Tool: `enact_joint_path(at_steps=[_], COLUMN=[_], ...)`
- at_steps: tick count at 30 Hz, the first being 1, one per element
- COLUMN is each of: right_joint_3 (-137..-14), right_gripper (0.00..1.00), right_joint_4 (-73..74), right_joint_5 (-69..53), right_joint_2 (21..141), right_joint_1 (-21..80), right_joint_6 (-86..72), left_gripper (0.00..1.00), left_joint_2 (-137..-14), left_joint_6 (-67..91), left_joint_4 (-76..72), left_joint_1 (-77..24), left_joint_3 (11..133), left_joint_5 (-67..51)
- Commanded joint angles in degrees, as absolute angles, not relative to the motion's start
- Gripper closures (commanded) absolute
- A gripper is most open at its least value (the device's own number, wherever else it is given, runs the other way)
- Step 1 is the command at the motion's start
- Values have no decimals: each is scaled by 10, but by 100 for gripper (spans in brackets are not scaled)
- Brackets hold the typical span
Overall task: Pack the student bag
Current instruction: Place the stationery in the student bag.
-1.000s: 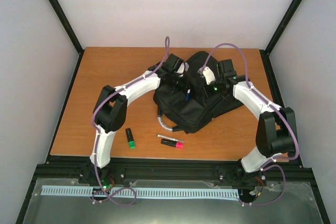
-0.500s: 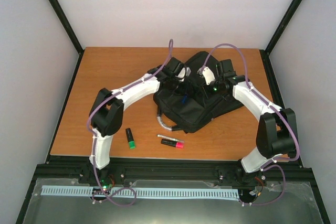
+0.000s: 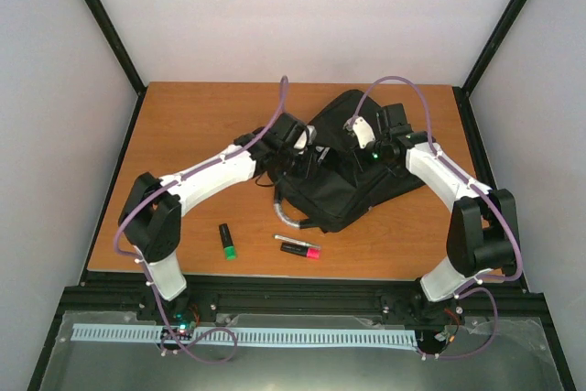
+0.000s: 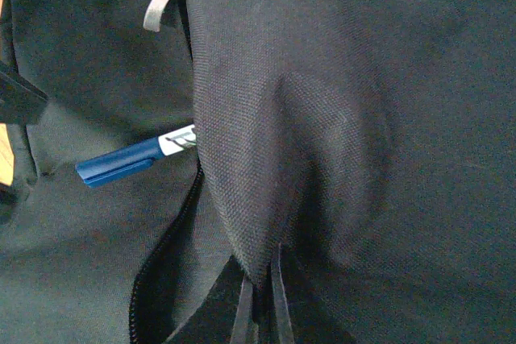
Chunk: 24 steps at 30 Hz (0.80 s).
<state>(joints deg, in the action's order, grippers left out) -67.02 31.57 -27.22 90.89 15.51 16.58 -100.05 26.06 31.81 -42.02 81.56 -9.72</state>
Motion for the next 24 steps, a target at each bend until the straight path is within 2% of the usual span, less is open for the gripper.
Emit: enact_joint_path(at_steps=[1, 7, 12, 16, 18, 24], right_joint_3=[-677, -676, -676, -675, -675, -675], right_gripper=[97, 97, 97, 97, 97, 97], right_joint_4=[308, 308, 308, 308, 308, 309], right_joint_5=[-307, -307, -307, -305, -304, -305], right_joint_2=[901, 902, 904, 903, 903, 909], right_joint_1=[162, 162, 162, 162, 161, 162], right_joint_6=[174, 174, 175, 176, 176, 176], left_gripper=[52, 58, 70, 90, 97, 99], left_joint_2=[-1017, -1037, -1073, -1116, -1126, -1142], left_joint_6=[224, 228, 238, 239, 242, 237], left_joint_4=[318, 299, 297, 305, 297, 254], left_joint_1=[-423, -425, -425, -425, -425, -425], left_joint_3=[800, 789, 818, 864, 877, 911], left_joint_5=[-60, -69, -51, -52, -44, -11])
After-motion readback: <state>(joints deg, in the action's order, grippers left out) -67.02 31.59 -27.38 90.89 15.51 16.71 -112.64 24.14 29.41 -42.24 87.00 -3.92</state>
